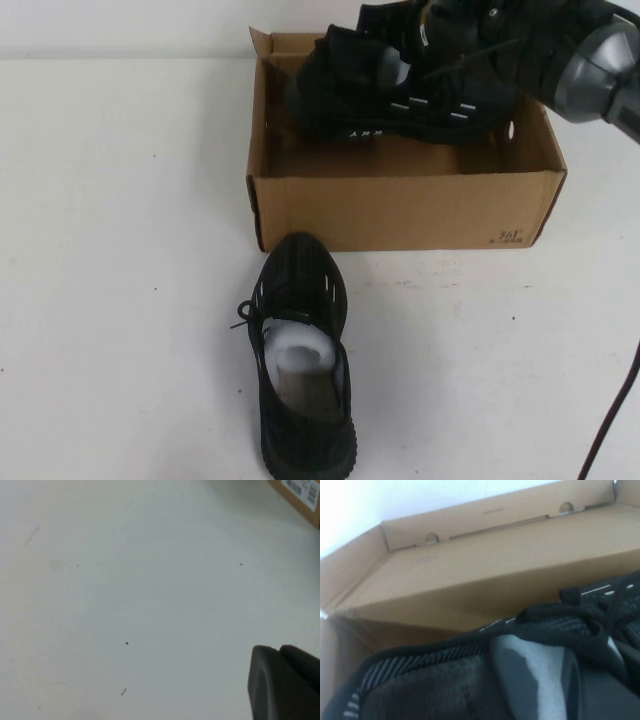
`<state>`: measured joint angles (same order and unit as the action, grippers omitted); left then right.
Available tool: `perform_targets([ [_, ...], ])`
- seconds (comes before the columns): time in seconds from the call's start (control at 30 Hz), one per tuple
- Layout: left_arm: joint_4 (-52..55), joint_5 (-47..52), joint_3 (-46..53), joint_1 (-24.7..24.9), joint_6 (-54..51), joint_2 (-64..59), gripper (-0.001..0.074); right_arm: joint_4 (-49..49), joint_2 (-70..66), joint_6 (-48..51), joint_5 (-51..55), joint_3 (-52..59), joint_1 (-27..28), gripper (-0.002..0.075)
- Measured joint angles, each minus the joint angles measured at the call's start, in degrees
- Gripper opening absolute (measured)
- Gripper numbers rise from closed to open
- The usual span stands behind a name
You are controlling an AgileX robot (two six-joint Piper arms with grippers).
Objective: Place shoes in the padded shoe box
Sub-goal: Place the shoe in the shoe box
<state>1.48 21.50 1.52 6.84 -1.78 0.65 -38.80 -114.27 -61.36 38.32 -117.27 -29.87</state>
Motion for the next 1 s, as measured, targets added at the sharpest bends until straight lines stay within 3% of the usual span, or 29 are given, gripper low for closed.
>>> perform_targets([
  [1.0, 0.0, 0.0, 0.0, 0.0, 0.0, 0.0, -0.0004, 2.2, -9.0, 6.2, -7.0, -3.1, 2.7, -0.0008],
])
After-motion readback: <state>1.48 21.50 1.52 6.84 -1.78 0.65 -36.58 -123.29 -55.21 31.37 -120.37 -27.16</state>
